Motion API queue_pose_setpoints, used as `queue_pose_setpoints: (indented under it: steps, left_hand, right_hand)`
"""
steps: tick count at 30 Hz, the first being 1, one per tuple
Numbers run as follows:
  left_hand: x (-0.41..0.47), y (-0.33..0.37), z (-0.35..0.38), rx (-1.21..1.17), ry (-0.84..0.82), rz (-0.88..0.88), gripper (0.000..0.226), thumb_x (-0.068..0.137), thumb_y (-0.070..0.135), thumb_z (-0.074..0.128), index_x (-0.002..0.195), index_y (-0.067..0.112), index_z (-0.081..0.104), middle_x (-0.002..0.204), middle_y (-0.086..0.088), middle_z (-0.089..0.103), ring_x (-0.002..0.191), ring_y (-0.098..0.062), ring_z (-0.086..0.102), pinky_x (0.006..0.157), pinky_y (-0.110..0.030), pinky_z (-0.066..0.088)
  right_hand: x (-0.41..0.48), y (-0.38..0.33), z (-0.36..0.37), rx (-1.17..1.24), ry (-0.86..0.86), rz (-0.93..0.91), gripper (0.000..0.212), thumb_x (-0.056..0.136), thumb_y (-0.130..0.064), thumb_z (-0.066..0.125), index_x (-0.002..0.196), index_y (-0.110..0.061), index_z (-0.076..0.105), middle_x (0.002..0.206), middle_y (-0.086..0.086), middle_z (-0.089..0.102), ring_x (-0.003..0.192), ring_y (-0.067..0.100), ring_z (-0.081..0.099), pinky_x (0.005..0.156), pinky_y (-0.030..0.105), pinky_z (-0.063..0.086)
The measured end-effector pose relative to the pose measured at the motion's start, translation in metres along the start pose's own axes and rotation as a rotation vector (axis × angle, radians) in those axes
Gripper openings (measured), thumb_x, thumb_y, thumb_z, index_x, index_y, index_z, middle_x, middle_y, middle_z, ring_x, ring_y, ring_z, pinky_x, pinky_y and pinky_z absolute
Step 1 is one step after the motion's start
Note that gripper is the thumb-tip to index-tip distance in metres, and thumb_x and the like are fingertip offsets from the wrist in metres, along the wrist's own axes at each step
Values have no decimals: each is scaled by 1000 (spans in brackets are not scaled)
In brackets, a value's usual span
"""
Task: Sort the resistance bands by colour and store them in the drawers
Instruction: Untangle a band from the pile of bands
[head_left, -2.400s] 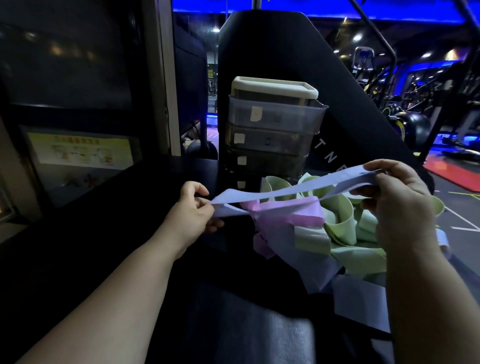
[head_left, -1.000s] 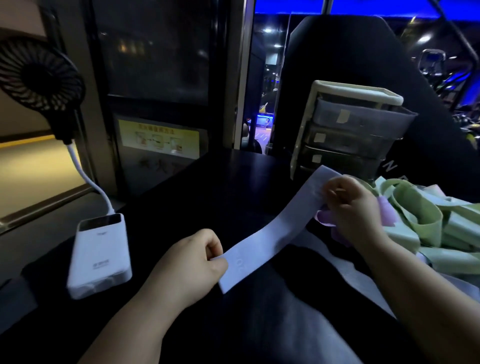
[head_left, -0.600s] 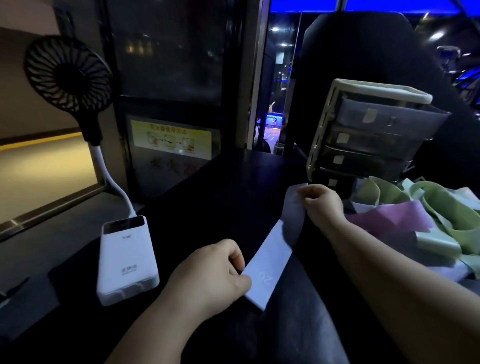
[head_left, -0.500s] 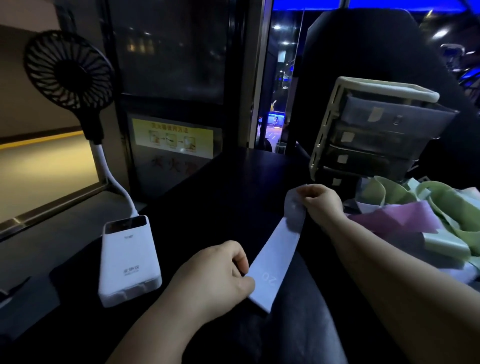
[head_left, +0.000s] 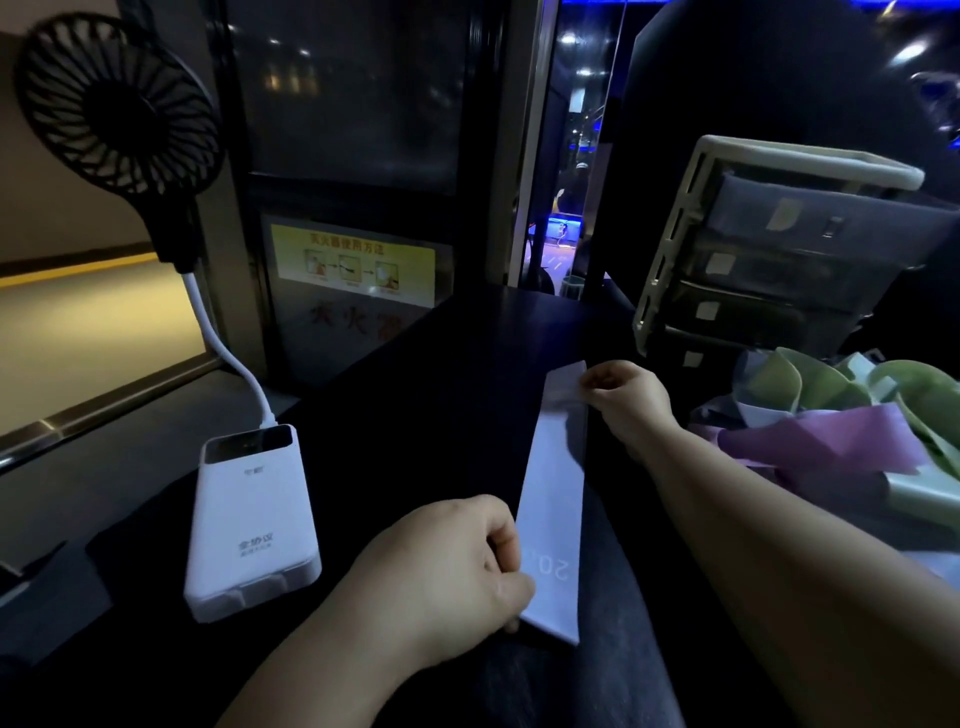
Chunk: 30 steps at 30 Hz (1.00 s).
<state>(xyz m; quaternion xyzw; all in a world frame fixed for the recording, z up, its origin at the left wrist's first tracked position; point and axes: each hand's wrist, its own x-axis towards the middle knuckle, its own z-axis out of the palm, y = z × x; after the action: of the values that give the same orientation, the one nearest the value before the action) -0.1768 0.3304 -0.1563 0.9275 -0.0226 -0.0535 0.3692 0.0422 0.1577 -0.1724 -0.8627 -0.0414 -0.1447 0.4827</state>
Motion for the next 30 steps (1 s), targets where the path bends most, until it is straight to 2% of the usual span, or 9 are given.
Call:
queue_pose_setpoints:
  steps: [4,9,13,16,18,21,25,30]
  left_hand:
    - [1,0,0,27,-13,-7,9,85,31,62,80,30,54,66,21,70,43,6,48,53,-18,36]
    - [2,1,0,69,-16,-15,9,83,34,61,79,30,55,65,21,69,45,5,48,54,-19,38]
    - [3,1,1,114,-6,-15,9,82,36,61,78,31,55,65,21,68,47,4,49,54,-19,39]
    - [3,1,2,135,1,-7,11,82,39,61,78,31,55,64,22,67,50,4,51,55,-19,39]
    - [3,1,2,138,2,1,12,83,40,62,79,32,55,65,22,67,51,4,51,56,-19,39]
    - [2,3,0,143,5,14,18,83,47,63,80,32,55,67,19,68,56,4,54,58,-19,41]
    - [0,4,1,182,36,25,21,82,52,64,80,32,55,71,14,66,65,0,58,62,-21,45]
    - [0,2,1,174,4,26,17,87,45,60,81,31,53,67,19,68,54,5,53,57,-20,39]
  right_hand:
    - [-2,0,0,-66,5,-14,6,86,-11,67,91,-11,71,84,3,67,79,16,60,73,28,45]
    - [-4,5,2,-170,-11,-23,14,86,-13,66,98,-18,69,92,-2,67,93,18,62,77,22,41]
    - [-8,6,1,-322,-56,-65,21,88,-28,67,108,-22,70,110,2,68,104,21,61,83,25,43]
    - [-9,5,-3,-456,-136,-92,37,87,-43,65,119,-24,66,119,4,65,112,23,58,86,25,40]
    - [-10,5,-7,-542,-197,-75,47,86,-54,61,127,-30,61,125,4,62,119,24,54,95,30,44]
    - [-12,4,-11,-666,-273,-78,51,89,-62,50,134,-37,52,139,2,52,133,24,41,107,40,36]
    - [-15,2,-11,-741,-309,-118,53,93,-63,41,140,-38,44,153,-5,37,141,23,27,110,41,26]
    - [-19,-1,-9,-779,-316,-151,50,96,-60,35,140,-37,43,152,-7,37,139,22,32,108,42,26]
